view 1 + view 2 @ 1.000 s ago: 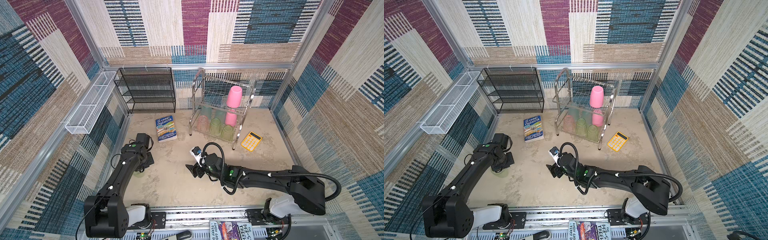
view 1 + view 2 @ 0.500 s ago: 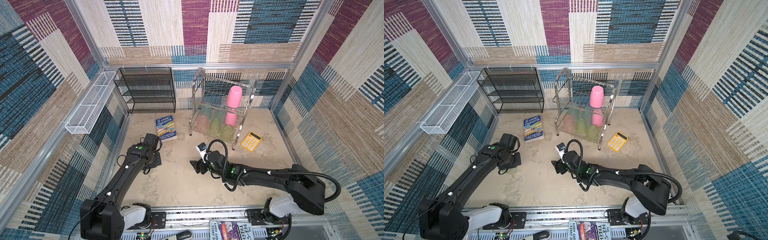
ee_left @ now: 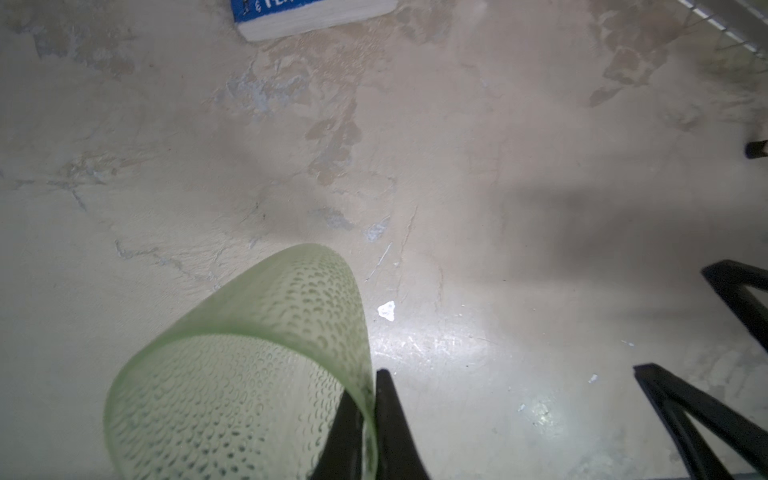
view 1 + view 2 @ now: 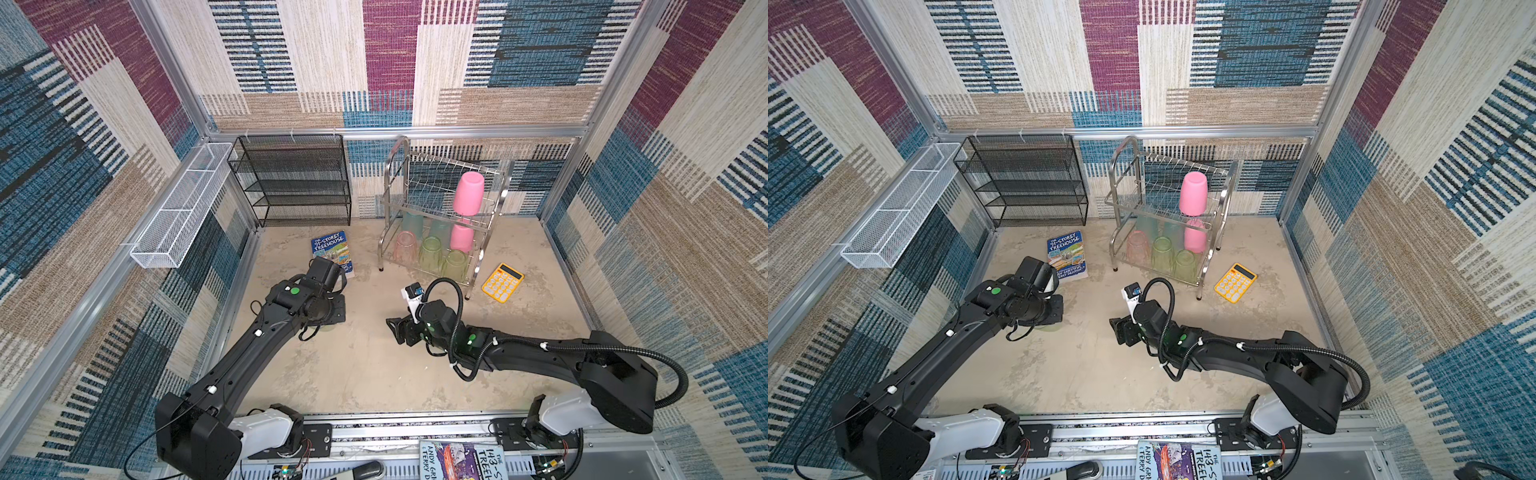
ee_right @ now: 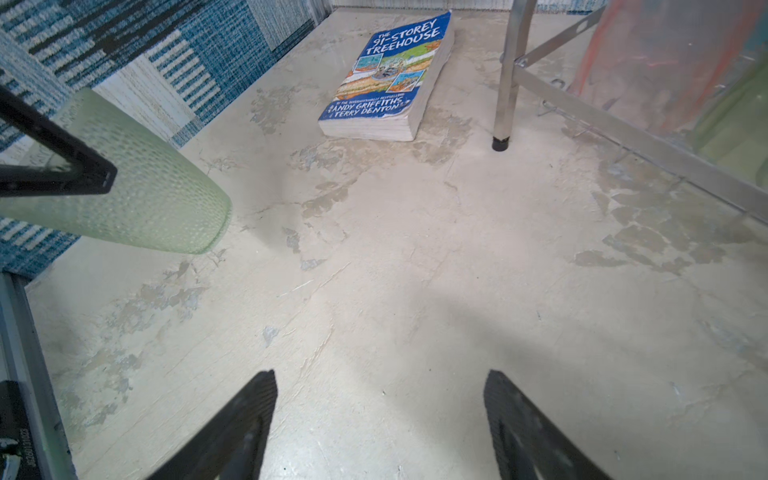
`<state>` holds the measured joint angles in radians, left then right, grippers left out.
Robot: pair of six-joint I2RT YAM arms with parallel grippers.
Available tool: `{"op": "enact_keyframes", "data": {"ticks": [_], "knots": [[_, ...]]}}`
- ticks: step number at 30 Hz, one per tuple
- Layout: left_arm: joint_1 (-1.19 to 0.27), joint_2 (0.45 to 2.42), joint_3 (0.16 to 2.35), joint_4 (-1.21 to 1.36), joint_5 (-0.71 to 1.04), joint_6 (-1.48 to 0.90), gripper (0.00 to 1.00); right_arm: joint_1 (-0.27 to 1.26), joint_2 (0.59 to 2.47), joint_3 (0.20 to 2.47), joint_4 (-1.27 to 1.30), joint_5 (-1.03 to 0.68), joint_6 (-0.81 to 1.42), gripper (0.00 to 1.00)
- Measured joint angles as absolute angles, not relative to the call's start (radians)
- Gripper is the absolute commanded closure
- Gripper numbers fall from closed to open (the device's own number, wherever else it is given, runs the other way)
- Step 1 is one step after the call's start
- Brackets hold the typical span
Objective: Load the cups into the dish rack
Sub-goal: 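Lift the pale green cup with the left gripper toward the right gripper, then grasp the pale green cup with the right gripper, then open left gripper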
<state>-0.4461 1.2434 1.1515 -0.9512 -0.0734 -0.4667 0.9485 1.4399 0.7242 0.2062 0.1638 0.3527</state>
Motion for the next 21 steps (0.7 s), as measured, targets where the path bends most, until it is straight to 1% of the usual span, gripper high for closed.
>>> {"op": "enact_keyframes", "data": {"ticks": [6,13,21], "knots": [[-0.467,1.226,1.234,-0.920,0.008,-0.505,1.00,0.908,1.384,0.725,0.166,0.148,0.456,0.19],[-0.467,1.221,1.296,-0.845,0.134,-0.564,1.00,0.836,1.341,0.761,0.112,0.081,0.628,0.19],[-0.458,1.222,1.276,-0.664,0.299,-0.707,1.00,0.781,1.271,0.787,0.121,0.002,0.876,0.18]]}}
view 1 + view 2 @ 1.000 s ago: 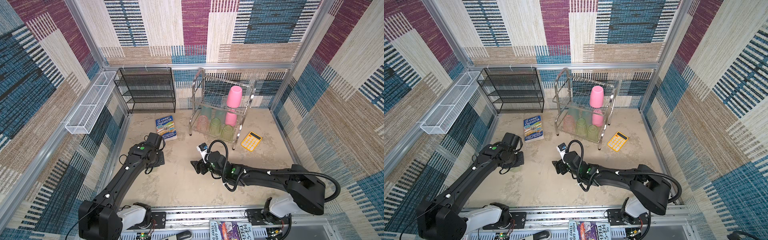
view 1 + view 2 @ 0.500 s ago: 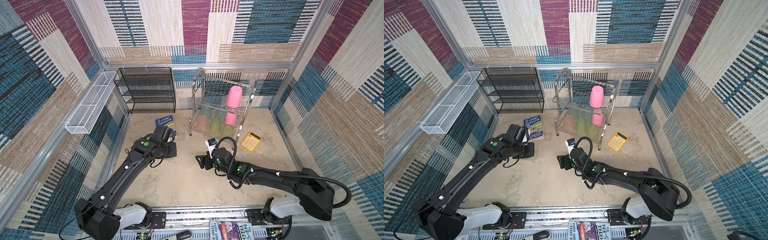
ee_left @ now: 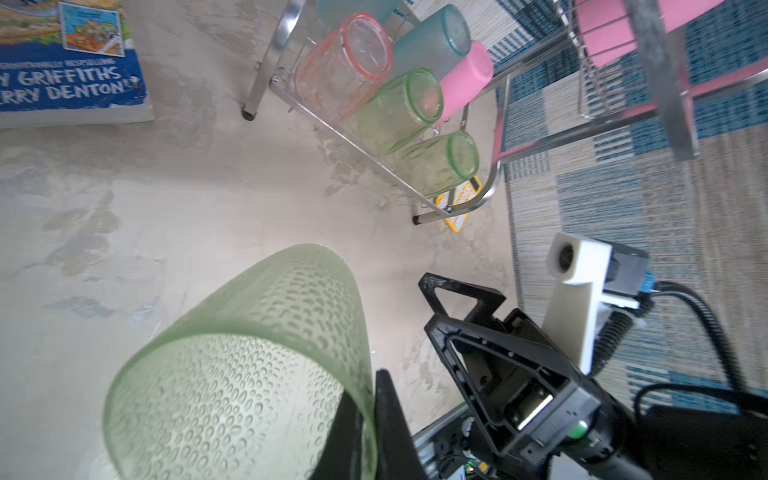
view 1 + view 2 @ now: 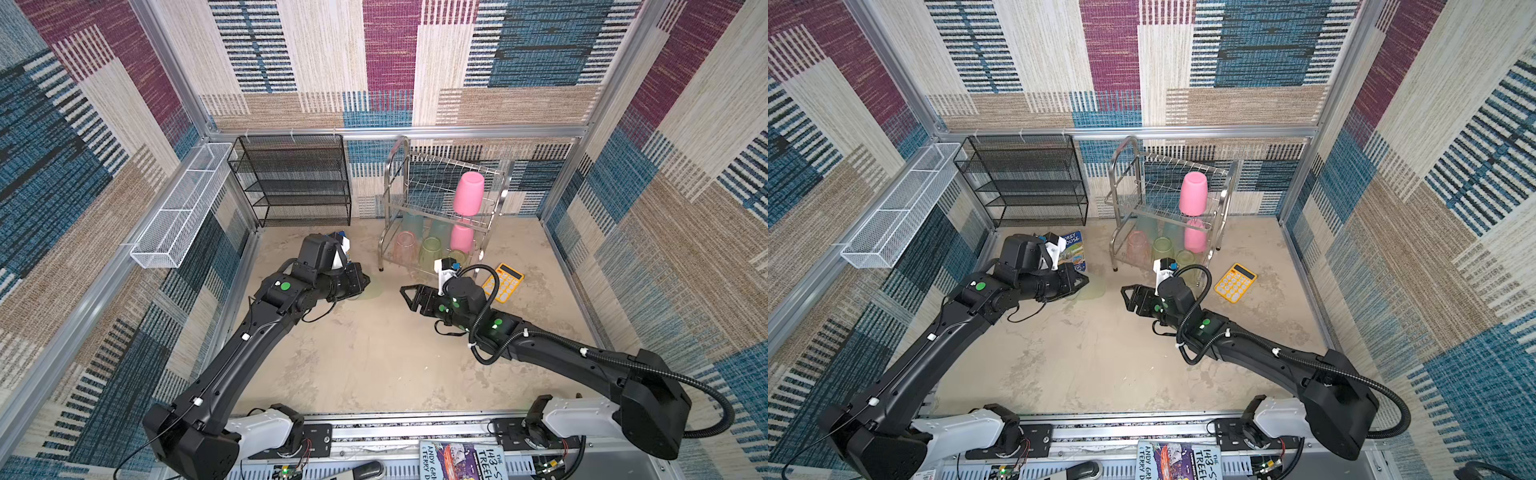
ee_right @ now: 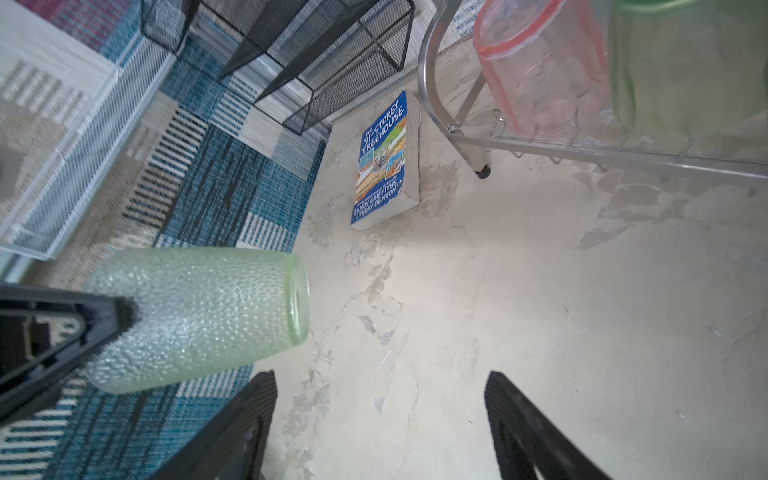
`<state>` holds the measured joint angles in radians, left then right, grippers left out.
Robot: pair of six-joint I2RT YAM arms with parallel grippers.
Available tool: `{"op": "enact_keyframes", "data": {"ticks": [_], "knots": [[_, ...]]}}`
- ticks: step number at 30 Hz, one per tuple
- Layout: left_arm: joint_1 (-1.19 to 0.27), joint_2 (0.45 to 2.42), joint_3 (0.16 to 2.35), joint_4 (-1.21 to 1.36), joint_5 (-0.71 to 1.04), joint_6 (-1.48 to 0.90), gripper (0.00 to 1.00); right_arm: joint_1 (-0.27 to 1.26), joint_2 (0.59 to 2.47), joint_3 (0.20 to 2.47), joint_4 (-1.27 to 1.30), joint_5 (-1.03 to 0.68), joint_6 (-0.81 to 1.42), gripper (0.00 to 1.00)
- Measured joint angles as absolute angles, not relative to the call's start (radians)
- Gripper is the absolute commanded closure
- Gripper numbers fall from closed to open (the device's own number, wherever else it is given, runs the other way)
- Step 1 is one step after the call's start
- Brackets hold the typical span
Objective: Load the cups into the dish rack
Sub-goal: 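Grasp the pale green cup with the right gripper, then open left gripper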
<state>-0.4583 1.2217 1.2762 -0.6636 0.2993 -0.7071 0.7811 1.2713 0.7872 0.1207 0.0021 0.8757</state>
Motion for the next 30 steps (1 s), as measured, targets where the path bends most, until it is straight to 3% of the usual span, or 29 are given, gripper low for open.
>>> {"op": "enact_keyframes", "data": {"ticks": [15,30], "knots": [[-0.445,1.176,1.102,-0.190,0.471,-1.030,1.00,0.748,1.193,0.711,0.396,-0.010,1.372,0.15],[-0.439,1.195,0.989,0.180,0.526,-1.268,1.00,0.747,1.290,0.719,0.619,0.056,1.552,0.12]]}}
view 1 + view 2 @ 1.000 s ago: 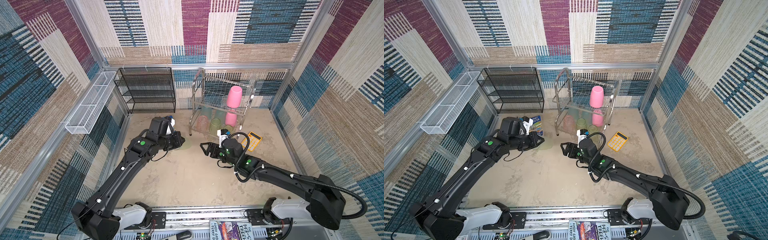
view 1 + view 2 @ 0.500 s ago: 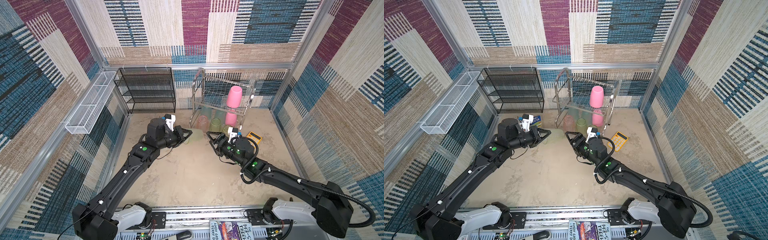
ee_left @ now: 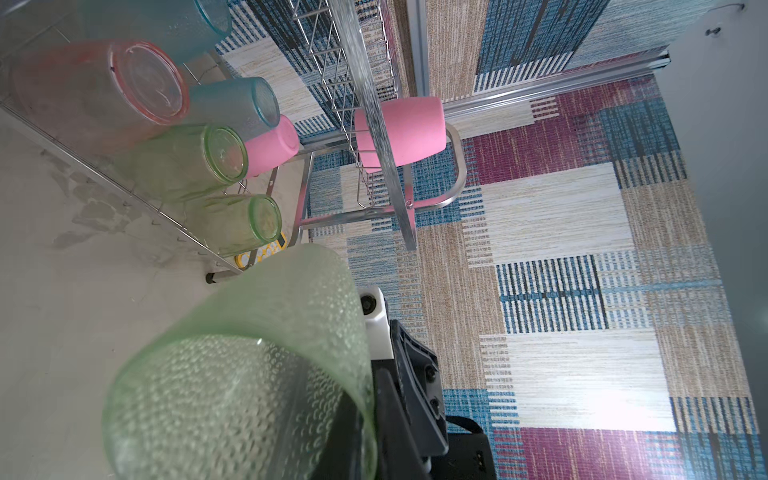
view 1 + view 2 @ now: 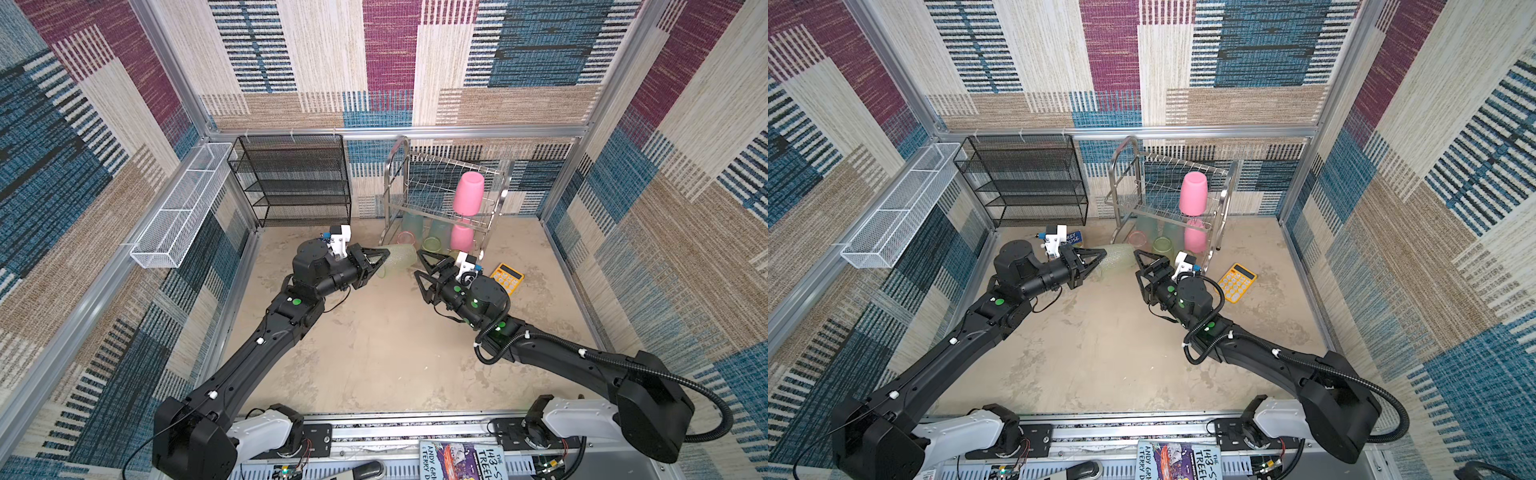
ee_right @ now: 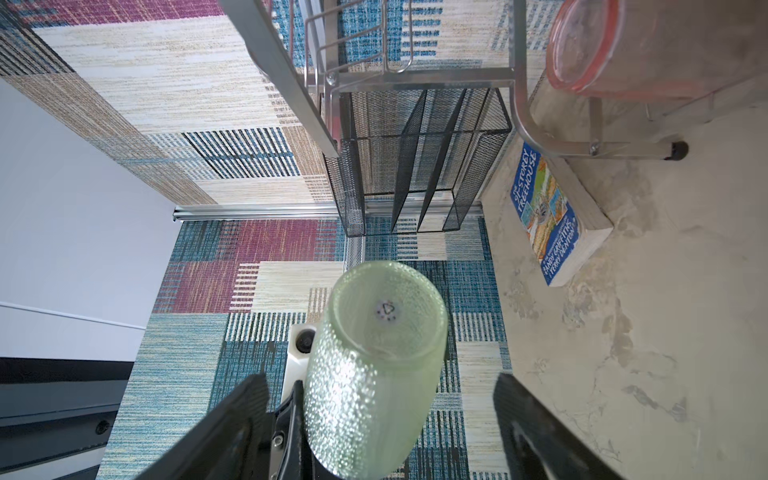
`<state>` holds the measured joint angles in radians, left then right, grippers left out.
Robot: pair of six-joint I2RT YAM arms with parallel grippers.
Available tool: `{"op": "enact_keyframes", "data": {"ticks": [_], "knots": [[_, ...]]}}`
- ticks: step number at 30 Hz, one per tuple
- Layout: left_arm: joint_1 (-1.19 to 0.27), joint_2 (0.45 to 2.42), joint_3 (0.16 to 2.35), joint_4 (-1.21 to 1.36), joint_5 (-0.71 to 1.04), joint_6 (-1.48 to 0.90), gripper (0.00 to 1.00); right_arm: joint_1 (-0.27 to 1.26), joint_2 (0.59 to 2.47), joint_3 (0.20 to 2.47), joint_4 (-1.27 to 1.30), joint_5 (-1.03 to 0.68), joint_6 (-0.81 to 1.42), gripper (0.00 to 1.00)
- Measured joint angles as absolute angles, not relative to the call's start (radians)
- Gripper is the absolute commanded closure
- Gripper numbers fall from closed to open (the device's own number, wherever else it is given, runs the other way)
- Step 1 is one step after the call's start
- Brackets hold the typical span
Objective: Load the cups into the dish rack
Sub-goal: 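Grasp the pale green cup with the right gripper, then open left gripper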
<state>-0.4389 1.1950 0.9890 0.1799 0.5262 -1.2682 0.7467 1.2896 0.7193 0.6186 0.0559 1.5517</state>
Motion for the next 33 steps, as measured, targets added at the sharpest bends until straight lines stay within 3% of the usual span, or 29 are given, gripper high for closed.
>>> {"op": "enact_keyframes", "data": {"ticks": [15,29,33], "knots": [[-0.439,1.244,0.971,0.346,0.554,-1.359,1.00,0.747,1.406,0.837,0.667,0.080,1.565,0.14],[-0.434,1.274,0.970,0.396,0.594,-1.403,1.00,0.740,1.452,0.886,0.647,0.111,1.519,0.32],[-0.427,1.274,0.970,0.395,0.605,-1.407,0.75,0.741,1.443,0.898,0.620,0.132,1.489,0.37]]}}
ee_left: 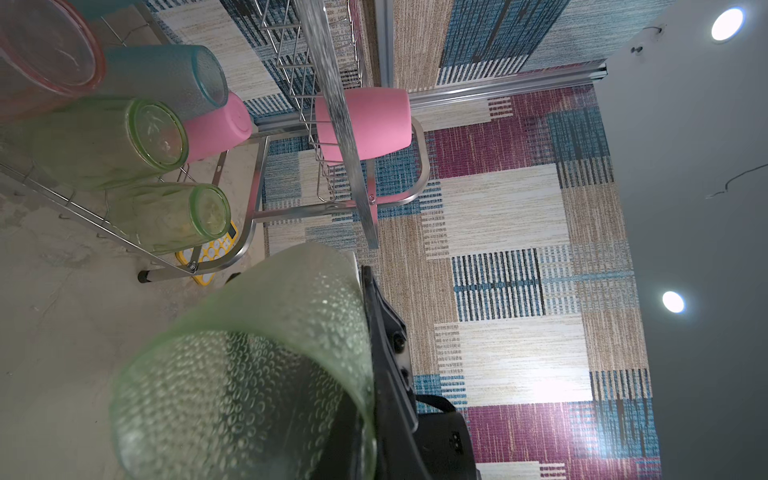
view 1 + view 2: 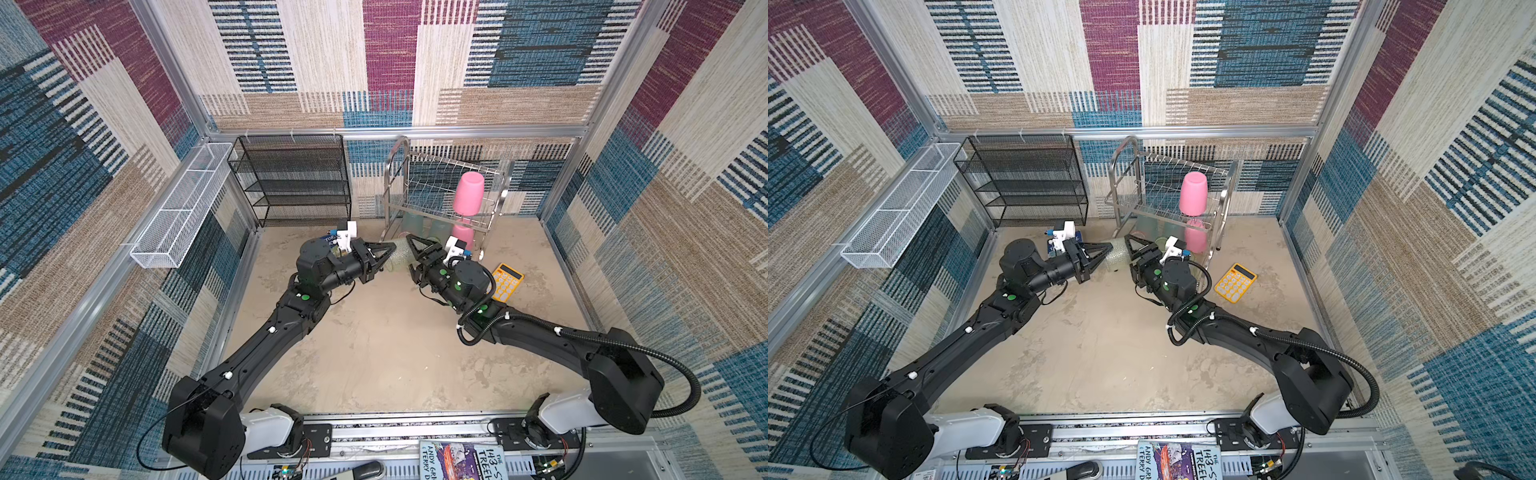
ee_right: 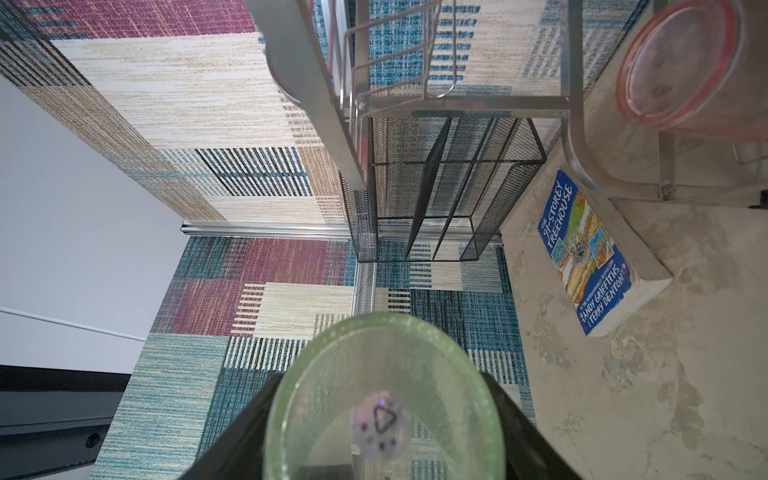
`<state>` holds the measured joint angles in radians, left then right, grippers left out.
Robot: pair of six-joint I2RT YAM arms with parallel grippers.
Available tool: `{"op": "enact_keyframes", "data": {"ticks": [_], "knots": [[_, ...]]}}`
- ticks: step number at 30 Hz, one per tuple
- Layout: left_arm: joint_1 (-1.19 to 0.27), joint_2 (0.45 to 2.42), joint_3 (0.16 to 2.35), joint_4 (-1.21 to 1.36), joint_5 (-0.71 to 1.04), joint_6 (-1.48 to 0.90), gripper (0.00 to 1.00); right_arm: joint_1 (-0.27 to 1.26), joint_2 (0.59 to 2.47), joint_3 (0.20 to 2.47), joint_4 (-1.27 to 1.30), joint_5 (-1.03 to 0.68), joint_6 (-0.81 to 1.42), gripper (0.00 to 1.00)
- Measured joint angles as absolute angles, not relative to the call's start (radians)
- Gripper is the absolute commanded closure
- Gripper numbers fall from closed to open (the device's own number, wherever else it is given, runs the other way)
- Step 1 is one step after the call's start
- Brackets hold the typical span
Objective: Load the cups into the dish rack
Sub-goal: 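Grasp the pale green cup with the right gripper, then open left gripper, then carry the pale green cup with the right gripper over the dish rack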
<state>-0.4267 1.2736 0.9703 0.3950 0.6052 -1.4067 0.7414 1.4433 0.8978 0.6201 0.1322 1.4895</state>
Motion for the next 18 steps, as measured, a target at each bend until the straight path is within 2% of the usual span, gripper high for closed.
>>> {"op": "enact_keyframes", "data": {"ticks": [4,12,18], "knots": [[-0.415,1.256,0.970,0.377,0.607,-1.405,0.56,0.739,1.421,0.918,0.560,0.186,1.416,0.41],[-0.396,1.220,0.992,0.236,0.600,-1.334,0.42,0.740,1.406,1.025,0.408,0.262,1.202,0.44],[-0.374,1.200,1.060,0.045,0.573,-1.200,0.23,0.740,1.471,1.240,0.241,0.292,0.936,0.46]]}}
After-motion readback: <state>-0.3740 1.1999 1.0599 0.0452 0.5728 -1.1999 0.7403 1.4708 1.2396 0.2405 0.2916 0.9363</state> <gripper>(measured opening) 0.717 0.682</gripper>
